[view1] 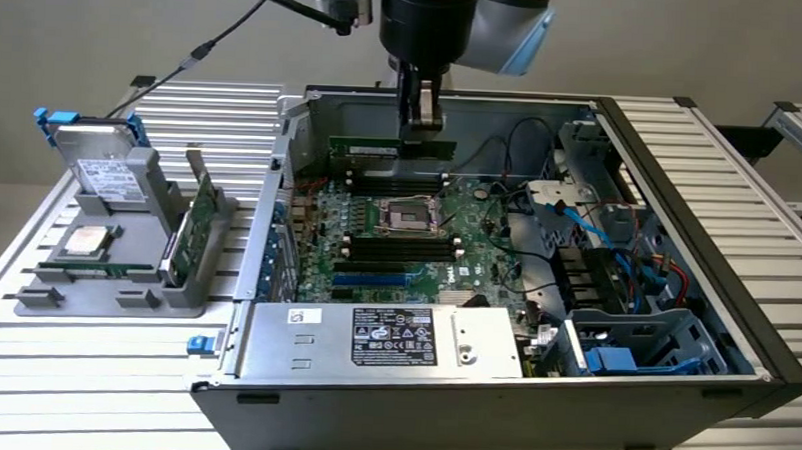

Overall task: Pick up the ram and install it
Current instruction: 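Pick up the ram and move it above insertion slot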

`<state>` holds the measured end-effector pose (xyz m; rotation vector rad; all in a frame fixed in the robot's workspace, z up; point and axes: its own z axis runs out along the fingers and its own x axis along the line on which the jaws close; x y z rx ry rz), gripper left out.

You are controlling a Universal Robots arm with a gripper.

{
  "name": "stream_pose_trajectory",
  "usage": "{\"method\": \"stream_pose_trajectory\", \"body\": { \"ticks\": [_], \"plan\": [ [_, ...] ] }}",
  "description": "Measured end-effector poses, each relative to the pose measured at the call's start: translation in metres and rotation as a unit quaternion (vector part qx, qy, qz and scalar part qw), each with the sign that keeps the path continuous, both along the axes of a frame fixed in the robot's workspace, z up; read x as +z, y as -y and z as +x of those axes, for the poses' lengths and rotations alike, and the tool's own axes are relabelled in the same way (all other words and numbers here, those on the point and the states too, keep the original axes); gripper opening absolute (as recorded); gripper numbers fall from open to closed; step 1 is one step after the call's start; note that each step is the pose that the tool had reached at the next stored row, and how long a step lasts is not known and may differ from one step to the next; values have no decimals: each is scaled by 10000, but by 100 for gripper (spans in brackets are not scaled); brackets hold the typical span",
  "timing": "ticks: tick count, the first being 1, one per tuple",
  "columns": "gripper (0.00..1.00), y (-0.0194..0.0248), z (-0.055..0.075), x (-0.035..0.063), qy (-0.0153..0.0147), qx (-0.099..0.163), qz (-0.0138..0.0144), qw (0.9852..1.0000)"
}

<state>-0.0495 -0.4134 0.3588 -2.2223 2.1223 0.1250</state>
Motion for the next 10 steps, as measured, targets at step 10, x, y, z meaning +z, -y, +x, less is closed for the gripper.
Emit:
{"method": "stream_pose_trajectory", "body": {
  "ticks": [10],
  "plan": [
    [14,-213,6,-9,0,0,-47,10000]
  ]
}}
